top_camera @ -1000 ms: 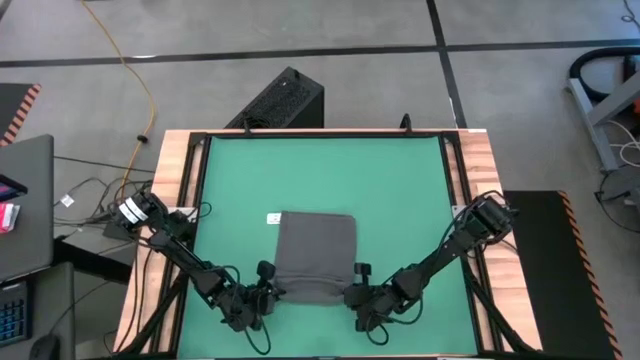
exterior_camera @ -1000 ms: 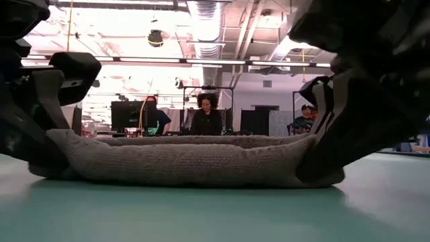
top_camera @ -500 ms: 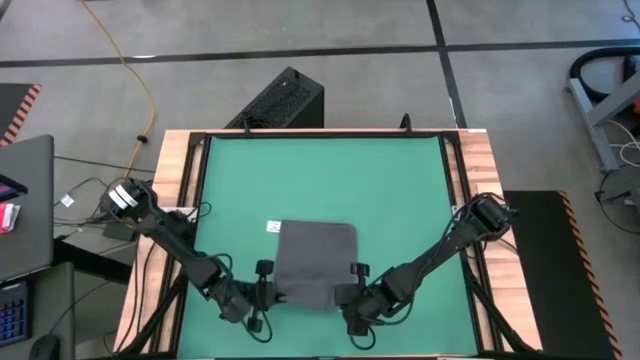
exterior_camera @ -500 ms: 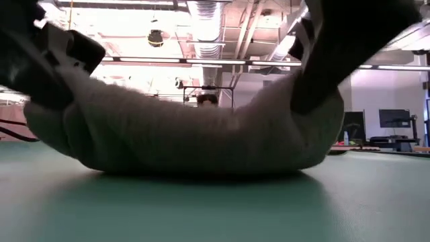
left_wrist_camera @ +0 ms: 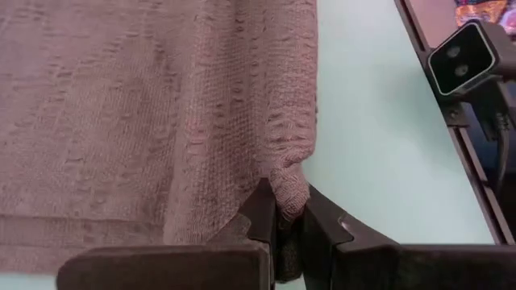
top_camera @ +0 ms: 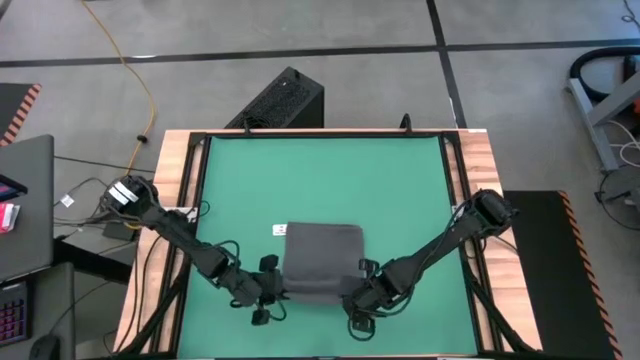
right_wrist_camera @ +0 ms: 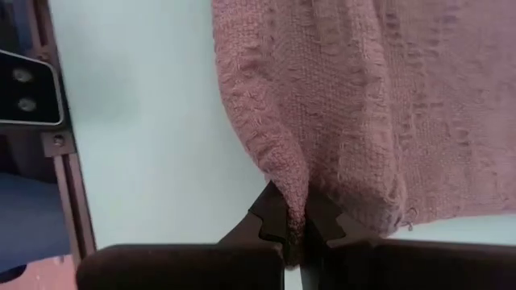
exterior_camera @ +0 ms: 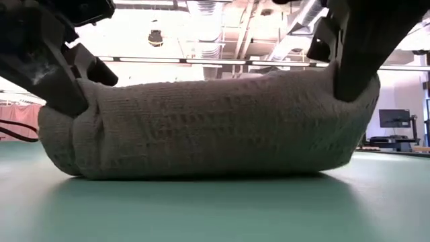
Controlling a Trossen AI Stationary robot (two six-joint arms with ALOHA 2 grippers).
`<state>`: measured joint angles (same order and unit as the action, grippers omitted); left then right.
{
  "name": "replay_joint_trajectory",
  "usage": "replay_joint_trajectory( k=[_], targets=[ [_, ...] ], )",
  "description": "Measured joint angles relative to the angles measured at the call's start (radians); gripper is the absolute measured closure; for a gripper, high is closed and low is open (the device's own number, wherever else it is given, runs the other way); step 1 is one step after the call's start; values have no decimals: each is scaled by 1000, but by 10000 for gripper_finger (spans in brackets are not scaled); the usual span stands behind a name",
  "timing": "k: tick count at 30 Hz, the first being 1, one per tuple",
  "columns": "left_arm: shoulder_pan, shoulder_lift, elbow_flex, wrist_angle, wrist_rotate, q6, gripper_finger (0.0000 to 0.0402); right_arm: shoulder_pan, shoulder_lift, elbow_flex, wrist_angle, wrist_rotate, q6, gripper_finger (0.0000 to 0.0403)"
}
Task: Roll towel
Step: Roll the gray towel
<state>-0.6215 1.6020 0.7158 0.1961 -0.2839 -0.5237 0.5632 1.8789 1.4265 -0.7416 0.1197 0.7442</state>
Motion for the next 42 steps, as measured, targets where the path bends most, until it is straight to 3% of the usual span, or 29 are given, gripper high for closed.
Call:
replay_joint_trajectory(
  k=[12, 18, 26, 31, 42],
  targets=[
    [141, -1, 0, 9, 217, -51, 389, -111, -8, -11, -35, -314, -75, 380],
    [209, -1, -1, 39, 305, 3, 389, -166, -8, -61, -34, -345, -107, 380],
    [314, -1, -1, 41, 459, 15, 389, -217, -11, -141, 49, -479, -144, 380],
    [367, 0, -7, -3, 490, 46, 389, -254, -14, -144, 41, -518, -201, 380],
    [469, 0, -142, 114, 535, 35, 389, -368, -8, -144, 10, -583, -329, 380]
  ],
)
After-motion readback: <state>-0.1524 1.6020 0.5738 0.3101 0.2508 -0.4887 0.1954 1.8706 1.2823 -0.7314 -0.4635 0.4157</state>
